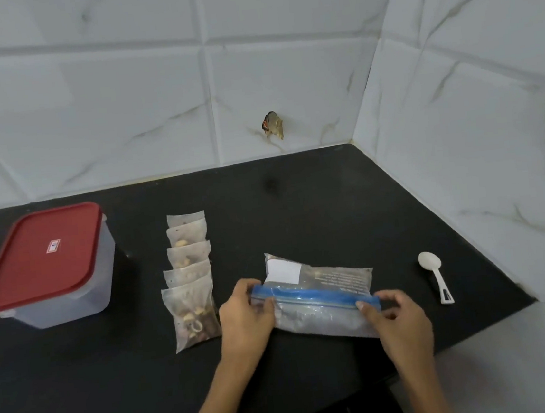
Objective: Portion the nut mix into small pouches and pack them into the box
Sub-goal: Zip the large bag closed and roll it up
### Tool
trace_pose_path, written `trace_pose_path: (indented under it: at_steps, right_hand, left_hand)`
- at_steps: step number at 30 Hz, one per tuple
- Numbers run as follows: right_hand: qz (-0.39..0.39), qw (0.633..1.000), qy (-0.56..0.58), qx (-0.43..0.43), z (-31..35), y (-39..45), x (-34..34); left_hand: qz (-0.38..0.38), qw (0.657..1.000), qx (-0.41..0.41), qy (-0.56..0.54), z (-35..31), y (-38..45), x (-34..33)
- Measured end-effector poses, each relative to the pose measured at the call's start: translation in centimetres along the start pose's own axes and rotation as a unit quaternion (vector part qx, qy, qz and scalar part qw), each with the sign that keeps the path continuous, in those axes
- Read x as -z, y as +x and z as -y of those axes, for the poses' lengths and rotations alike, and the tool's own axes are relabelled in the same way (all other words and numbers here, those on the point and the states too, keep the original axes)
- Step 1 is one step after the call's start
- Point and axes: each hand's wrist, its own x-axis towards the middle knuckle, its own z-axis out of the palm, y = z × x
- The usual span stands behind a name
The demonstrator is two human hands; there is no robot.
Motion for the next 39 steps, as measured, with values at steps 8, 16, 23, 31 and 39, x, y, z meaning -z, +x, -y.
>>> trace_pose_path:
  at_steps: [8,16,23,31,39]
  right_hand:
    - [-0.152,0.905,-0.227,0.326,0.7,-2.0,-1.2]
    - [0.027,0.898,-0.314,0.306,-0.7,-3.7,-4.2]
    - [0.026,0.908,-0.296,0.295,-1.0,-3.4,-4.1]
    - [0.053,0.912,-0.287,0.288,-0.5,-2.6,-1.7]
    - [0.201,0.932,-0.213,0.214,0.5,-2.2,0.2]
  left_hand:
    - [-0.071,0.902,-0.359,0.229,1.5,-0.4,-0.8]
    - [0.081,0.865,-0.415,0.271,2.1,0.0,-1.5]
    - [0.130,0.882,-0.374,0.256,2.2,-0.4,-0.6]
    - [0.129,0.864,-0.387,0.295,2.3,0.4,0.8]
    - [0.239,0.904,-0.276,0.223,1.9,0.8,2.1]
